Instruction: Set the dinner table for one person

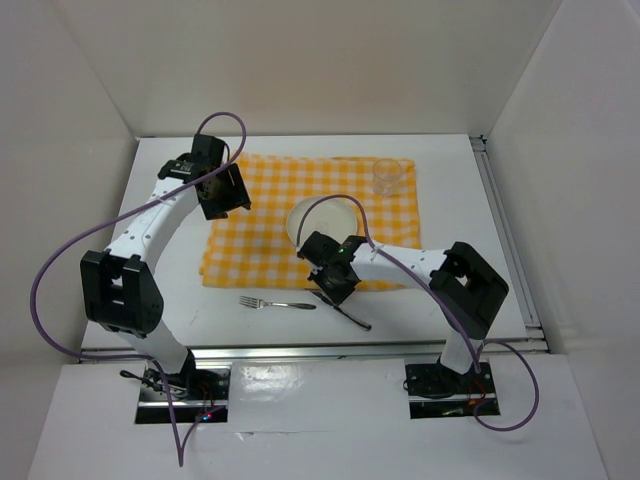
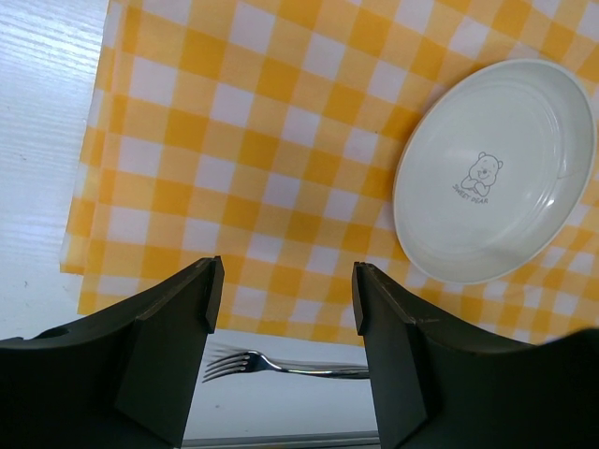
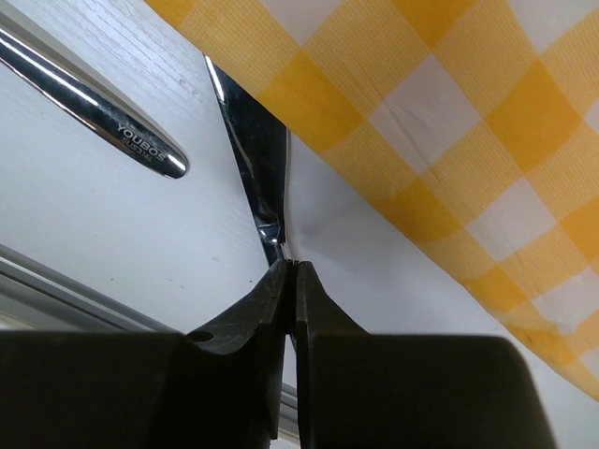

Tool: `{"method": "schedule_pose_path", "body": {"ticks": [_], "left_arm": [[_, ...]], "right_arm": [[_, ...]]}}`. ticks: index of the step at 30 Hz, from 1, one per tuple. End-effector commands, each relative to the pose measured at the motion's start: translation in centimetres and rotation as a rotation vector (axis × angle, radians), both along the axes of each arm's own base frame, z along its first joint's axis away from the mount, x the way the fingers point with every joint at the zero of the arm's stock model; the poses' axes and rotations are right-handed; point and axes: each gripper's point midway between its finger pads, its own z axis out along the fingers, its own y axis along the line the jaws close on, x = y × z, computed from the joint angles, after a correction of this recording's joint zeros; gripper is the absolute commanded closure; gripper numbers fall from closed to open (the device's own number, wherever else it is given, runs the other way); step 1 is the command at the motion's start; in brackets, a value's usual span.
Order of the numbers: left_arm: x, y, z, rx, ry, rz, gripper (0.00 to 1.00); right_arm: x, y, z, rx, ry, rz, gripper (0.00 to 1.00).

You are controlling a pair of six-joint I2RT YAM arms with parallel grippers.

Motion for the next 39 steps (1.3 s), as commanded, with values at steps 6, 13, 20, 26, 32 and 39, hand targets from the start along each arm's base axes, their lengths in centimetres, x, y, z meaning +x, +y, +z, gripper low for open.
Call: {"method": "schedule_pose_path", "body": {"ticks": [6, 13, 20, 26, 32, 39], "left_arm": [[0.9, -0.5, 1.0, -0.037, -0.033, -0.003, 0.26], [0.0, -0.4, 0.2, -0.043, -0.031, 0.006, 0.26], [0.2, -0.4, 1.0, -0.046, -0.046, 0.006, 0.26], [0.5, -0.3, 1.0, -0.038, -0.047, 0.011, 0.26], [0.5, -0.3, 1.0, -0.038, -0.047, 0.011, 0.26], [0.5, -0.5, 0.7, -0.044, -0.037, 0.006, 0.26]], "right_arm": [[-0.3, 0.8, 1.9, 0.04, -0.013, 0.005, 0.75], [-1.7, 0.6, -0.2, 0.057, 0.046, -0.023, 0.5], [-1.5, 0.2, -2.7, 0.022, 0.041, -0.051, 0.52], [-3.0, 1.3, -3.7, 0.038, 0.1, 0.016, 0.78], [-3.8, 2.0, -4.3, -0.009, 0.064, 0.11, 0.87], [-3.8, 2.2, -4.1, -0.04, 0.017, 0.152, 0.92]]}}
